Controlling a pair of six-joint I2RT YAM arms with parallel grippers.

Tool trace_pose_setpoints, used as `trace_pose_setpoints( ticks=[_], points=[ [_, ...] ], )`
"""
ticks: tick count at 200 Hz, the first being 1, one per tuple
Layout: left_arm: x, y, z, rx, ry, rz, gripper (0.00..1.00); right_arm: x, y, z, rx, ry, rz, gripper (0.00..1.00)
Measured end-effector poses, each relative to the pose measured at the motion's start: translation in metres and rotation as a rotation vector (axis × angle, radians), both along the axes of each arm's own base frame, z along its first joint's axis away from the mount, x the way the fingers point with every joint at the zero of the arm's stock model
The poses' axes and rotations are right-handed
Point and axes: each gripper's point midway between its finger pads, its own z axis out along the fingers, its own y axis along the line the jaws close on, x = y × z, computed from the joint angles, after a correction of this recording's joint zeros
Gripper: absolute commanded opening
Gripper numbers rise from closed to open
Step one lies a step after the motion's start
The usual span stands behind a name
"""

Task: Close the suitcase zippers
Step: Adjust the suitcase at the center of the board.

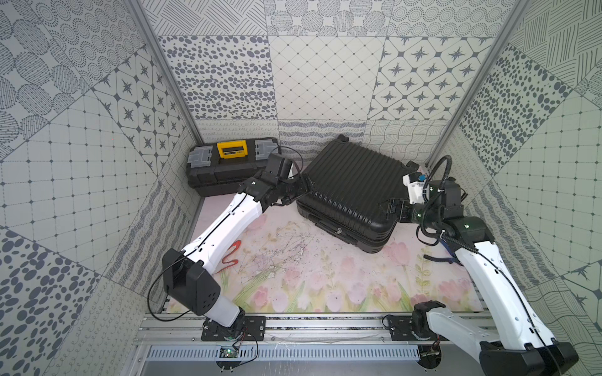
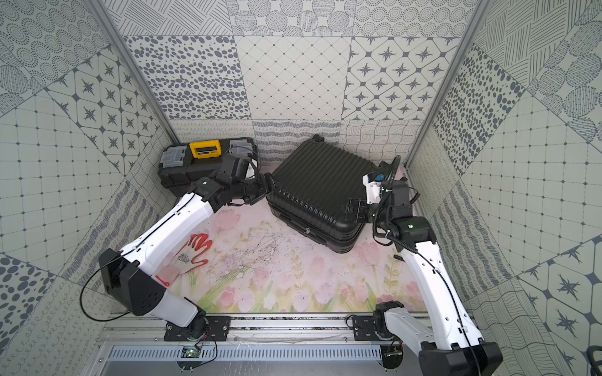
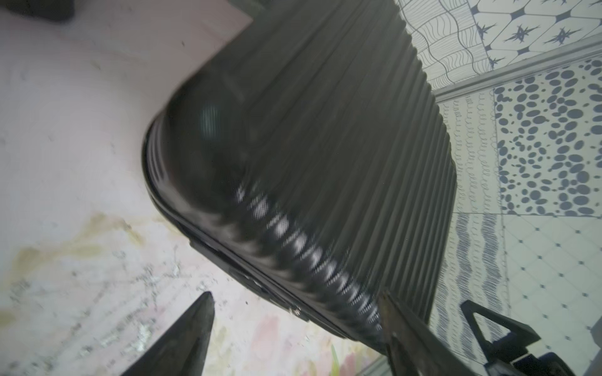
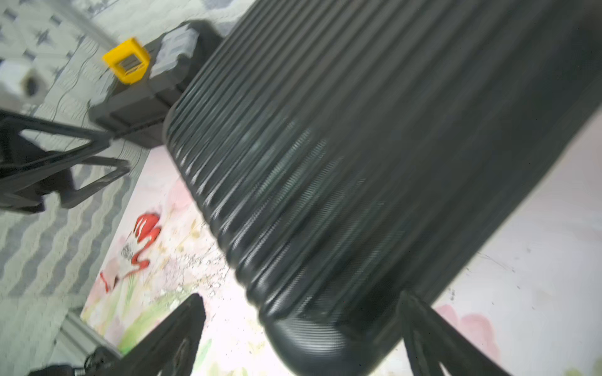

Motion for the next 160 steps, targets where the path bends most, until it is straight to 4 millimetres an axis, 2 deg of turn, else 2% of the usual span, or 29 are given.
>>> trace_pose_setpoints(
  ticks=[15, 43, 74, 97, 114, 134, 160],
  points=[
    [0.031, 0.008, 0.003, 0.069, -0.042, -0.024, 0.79, 0.010, -0.025, -0.007, 0.029, 0.043, -0.081, 0.98],
    [0.083, 0.016, -0.006, 0.160, -0.081, -0.088, 0.79, 0.025, -0.063, -0.026, 0.074, 0.120, -0.204, 0.98],
    [0.119, 0.006, -0.024, 0.182, -0.097, -0.193, 0.79, 0.044, -0.079, -0.050, 0.130, 0.196, -0.251, 0.98],
    [0.131, -0.008, -0.042, 0.157, -0.087, -0.268, 0.79, 0.061, -0.078, -0.065, 0.194, 0.236, -0.236, 0.98],
    [0.133, -0.019, -0.055, 0.122, -0.067, -0.317, 0.78, 0.074, -0.079, -0.064, 0.215, 0.241, -0.217, 0.98],
    [0.134, -0.030, -0.063, 0.082, -0.063, -0.370, 0.78, 0.092, -0.083, -0.061, 0.204, 0.231, -0.204, 0.98],
    [0.137, -0.036, -0.066, 0.057, -0.081, -0.411, 0.76, 0.106, -0.090, -0.067, 0.191, 0.234, -0.193, 0.98]
  ],
)
